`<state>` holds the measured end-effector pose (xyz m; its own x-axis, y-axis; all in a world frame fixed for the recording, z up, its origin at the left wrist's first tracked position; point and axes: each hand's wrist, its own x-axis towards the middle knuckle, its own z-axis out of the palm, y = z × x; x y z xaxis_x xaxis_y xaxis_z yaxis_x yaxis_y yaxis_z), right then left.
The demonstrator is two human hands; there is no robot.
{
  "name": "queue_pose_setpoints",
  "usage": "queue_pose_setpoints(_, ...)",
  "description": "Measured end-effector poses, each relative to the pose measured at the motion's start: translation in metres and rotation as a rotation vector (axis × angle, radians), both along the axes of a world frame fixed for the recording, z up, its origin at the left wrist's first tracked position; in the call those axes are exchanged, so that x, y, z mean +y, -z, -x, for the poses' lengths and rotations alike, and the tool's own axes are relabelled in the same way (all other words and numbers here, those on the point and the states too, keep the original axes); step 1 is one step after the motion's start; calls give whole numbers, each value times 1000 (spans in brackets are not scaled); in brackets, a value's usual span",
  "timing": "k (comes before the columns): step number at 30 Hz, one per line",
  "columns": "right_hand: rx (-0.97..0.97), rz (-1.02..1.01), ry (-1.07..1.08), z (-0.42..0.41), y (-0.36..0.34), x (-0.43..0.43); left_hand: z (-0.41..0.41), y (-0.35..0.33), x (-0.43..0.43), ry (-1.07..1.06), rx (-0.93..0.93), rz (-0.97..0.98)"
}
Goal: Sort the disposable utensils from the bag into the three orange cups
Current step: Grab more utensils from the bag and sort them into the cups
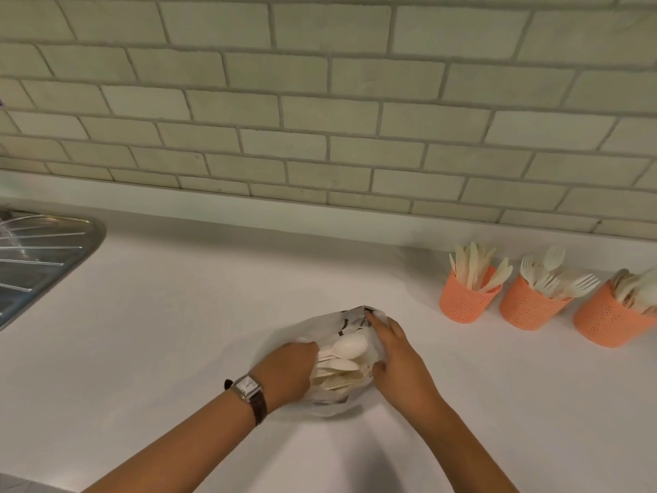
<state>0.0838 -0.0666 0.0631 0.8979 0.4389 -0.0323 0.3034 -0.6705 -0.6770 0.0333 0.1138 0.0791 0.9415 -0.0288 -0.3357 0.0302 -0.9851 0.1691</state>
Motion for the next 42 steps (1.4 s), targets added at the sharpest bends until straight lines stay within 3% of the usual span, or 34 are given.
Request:
queue_pose_setpoints(5,59,-111,24,-14,9,-1,15,-19,-4,23,-212,127)
queue_pose_setpoints(10,194,-286,0,-21,0,-4,24,-24,12,26,-251,207)
queue_pose_setpoints(16,328,-401,3,-18,-2,-6,29,-49,13,-202,-369,709)
queue_pose_setpoints(21,213,-379,-20,1,-6,-7,15,-48,-4,-384,-490,1061)
queue_pose_setpoints(24,118,-421,32,18,-14,-20,9,-44,-24,-341,-495,1213)
queue_pose_setpoints(30,182,-565,139,52,-26,-73,-3,-21,-98,-250,-342,1377)
queue_pose_setpoints(34,262,-549,192,57,-14,-115,-16,-11,-158,-248,-222,1455)
queue_pose_setpoints(36,381,-720,325,54,-9,-134,-24,-8,-184,-276,-146,1490)
queue_pose_setpoints(40,704,-1334,672,46,11,-180,-42,-14,-233,-289,-55,1609)
queue_pose_setpoints(42,845,-1534,765,41,19,-204,-50,-21,-258,-282,-53,1691)
